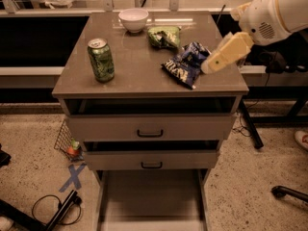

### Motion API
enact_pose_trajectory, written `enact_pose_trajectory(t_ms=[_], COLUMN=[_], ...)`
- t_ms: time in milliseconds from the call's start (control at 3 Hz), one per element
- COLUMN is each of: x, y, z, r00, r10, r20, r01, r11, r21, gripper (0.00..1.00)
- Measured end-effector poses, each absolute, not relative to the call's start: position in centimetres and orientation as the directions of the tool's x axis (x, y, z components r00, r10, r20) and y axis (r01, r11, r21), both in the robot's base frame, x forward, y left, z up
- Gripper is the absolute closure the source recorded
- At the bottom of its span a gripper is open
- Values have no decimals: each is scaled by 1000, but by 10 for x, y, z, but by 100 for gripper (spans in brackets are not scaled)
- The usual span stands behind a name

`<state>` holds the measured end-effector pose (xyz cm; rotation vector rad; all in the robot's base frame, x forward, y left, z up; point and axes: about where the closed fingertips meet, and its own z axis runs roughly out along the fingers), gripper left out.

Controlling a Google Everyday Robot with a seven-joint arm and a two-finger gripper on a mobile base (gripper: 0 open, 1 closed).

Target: Place green can into bottom drawer

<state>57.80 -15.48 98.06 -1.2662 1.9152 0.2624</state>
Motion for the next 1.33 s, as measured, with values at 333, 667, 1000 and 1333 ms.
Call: enact_pose_trajectory(t_ms=[333,667,1000,1333], x=[613,626,631,638], y=[-110,-83,-72,-56], z=[979,986,988,981], r00=[-83,0,13,1], r10=[-506,-411,-402,-402], r20=[-859,-912,-915,-916], r01=[-841,-822,-820,-832], r11=[498,520,519,508], r21=[-212,-234,-239,-223], gripper=[0,0,0,0])
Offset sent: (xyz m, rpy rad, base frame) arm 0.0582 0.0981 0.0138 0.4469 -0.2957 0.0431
